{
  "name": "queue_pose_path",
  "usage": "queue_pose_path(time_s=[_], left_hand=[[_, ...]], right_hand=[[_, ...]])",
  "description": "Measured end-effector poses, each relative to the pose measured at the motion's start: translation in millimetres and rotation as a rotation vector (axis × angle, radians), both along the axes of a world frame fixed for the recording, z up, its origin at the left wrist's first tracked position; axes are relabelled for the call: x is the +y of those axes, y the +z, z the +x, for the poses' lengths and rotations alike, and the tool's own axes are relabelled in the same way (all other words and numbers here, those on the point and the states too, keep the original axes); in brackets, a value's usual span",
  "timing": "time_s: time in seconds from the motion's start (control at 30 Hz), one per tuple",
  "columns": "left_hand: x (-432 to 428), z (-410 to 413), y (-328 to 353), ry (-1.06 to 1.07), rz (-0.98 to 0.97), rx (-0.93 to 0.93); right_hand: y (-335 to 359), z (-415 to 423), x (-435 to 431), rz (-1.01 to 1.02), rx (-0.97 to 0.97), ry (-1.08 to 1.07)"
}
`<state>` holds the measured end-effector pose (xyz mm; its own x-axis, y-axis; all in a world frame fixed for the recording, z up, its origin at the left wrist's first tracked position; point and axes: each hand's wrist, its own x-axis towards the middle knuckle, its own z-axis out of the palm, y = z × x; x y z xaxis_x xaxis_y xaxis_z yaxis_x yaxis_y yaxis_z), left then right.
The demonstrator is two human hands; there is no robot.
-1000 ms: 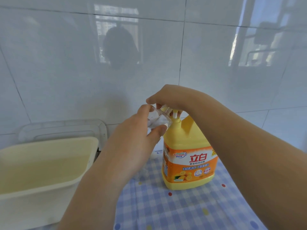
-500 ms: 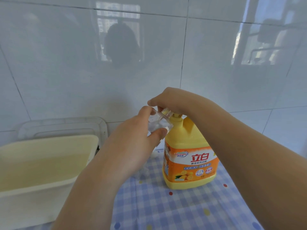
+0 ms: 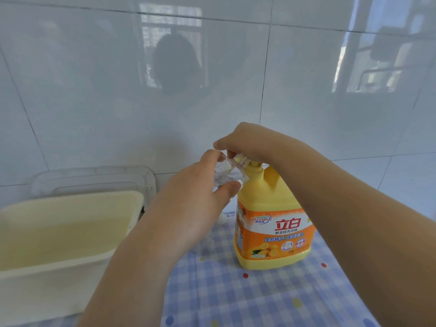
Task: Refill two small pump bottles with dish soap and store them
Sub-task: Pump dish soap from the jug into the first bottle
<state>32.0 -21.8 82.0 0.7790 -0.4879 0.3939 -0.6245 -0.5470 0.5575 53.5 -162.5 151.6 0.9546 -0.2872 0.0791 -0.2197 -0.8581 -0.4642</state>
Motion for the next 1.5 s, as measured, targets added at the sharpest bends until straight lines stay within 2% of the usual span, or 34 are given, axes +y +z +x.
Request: queue_pose_path(time_s=[0.33, 0.63, 1.5], left_hand=[[-1, -2, 2, 0.010, -0.063, -0.045], [-1, -1, 0, -0.002, -0.053, -0.032], [1, -4, 3, -0.001, 0.047, -0.011]], right_hand=[[9, 2, -3, 0.021, -0.020, -0.004], [13, -3, 3, 0.011, 0.120, -0.018], [-1, 0, -1, -0.019, 0.026, 0.007]])
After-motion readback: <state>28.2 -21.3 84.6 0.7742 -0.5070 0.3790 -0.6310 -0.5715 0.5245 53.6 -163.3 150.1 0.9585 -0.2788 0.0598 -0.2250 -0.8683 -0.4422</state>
